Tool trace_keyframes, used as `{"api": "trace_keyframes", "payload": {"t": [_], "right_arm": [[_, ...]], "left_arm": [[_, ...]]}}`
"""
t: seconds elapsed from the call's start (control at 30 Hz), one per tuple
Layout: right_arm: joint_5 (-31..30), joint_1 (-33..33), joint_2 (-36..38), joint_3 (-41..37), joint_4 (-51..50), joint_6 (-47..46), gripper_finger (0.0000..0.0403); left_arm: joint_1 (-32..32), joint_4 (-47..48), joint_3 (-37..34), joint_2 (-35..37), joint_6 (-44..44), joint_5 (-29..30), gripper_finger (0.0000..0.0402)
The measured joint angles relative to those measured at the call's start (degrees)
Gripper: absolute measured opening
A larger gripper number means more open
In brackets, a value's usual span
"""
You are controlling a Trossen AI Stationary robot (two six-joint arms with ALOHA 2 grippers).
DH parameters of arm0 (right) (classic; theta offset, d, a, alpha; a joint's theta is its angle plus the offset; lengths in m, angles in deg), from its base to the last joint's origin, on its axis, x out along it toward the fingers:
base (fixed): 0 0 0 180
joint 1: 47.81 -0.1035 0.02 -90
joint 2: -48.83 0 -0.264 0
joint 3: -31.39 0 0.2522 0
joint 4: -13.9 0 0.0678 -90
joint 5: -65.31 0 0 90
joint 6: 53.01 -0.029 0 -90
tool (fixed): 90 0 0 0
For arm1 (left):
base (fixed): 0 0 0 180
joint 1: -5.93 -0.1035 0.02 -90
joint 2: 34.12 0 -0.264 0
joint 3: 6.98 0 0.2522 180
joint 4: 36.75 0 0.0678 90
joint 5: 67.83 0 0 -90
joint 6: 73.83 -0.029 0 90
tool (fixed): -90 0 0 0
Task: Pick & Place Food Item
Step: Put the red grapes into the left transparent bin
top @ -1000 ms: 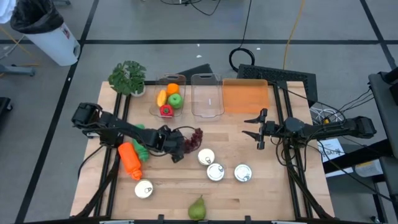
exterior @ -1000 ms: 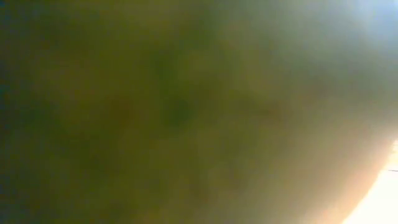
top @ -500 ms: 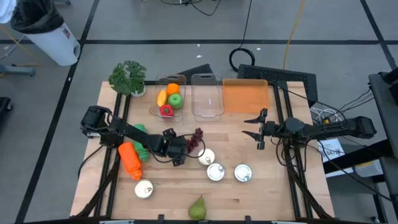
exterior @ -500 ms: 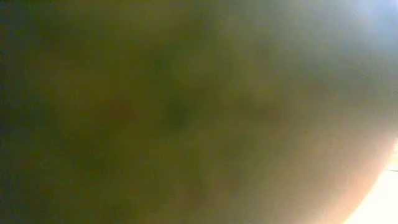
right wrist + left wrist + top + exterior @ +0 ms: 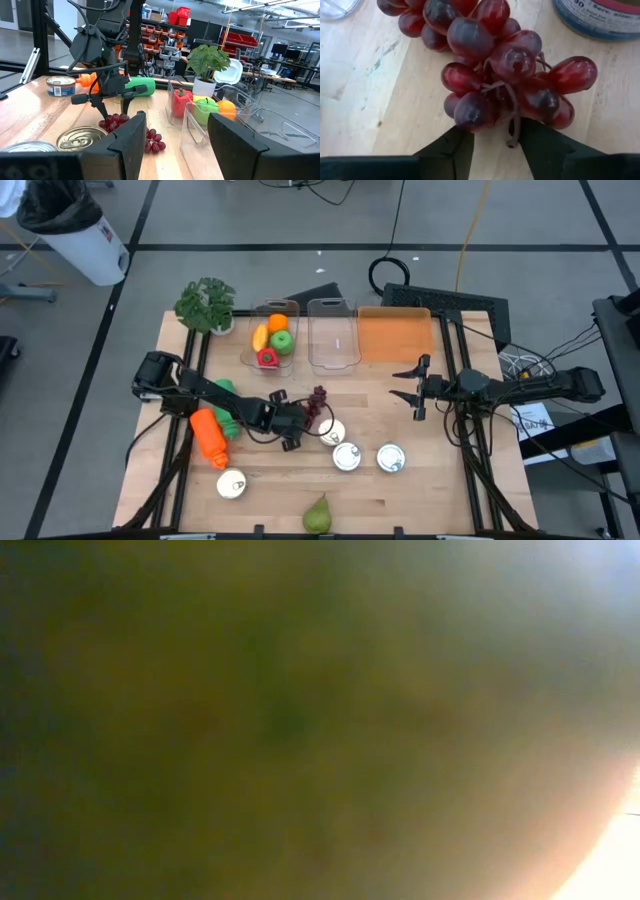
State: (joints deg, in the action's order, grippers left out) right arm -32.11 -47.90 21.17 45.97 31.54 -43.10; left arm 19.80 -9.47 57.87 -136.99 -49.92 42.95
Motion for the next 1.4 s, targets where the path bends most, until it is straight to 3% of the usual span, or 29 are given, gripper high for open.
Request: {"api": "trace_keyframes", "payload": {"t": [0.47,0.6,0.77,0.93,1.1,1.4], "right_arm": [[0.0,0.0,0.0,0.0,0.0,0.0,0.0199],[0.0,0.0,0.0,0.0,0.0,0.0,0.0199],[0.0,0.0,0.0,0.0,0.0,0.0,0.0199],[0.0,0.0,0.0,0.0,0.0,0.0,0.0199],[0.0,0.0,0.0,0.0,0.0,0.0,0.0199],[0.0,0.0,0.0,0.0,0.0,0.0,0.0199]], "left_arm": [[-0.9,-0.7,0.0,0.0,8.4,-0.1,0.012],[-1.0,-0.6,0.1,0.0,7.1,0.0,0.0087],[-1.0,-1.7,0.1,0.0,4.6,0.3,0.0016],[-1.0,-3.1,0.0,0.6,4.2,0.0,0.0017],[-1.2,-3.0,0.0,5.0,4.3,0.8,0.001],[-2.3,1.2,0.0,18.0,7.9,10.7,0.0009]]}}
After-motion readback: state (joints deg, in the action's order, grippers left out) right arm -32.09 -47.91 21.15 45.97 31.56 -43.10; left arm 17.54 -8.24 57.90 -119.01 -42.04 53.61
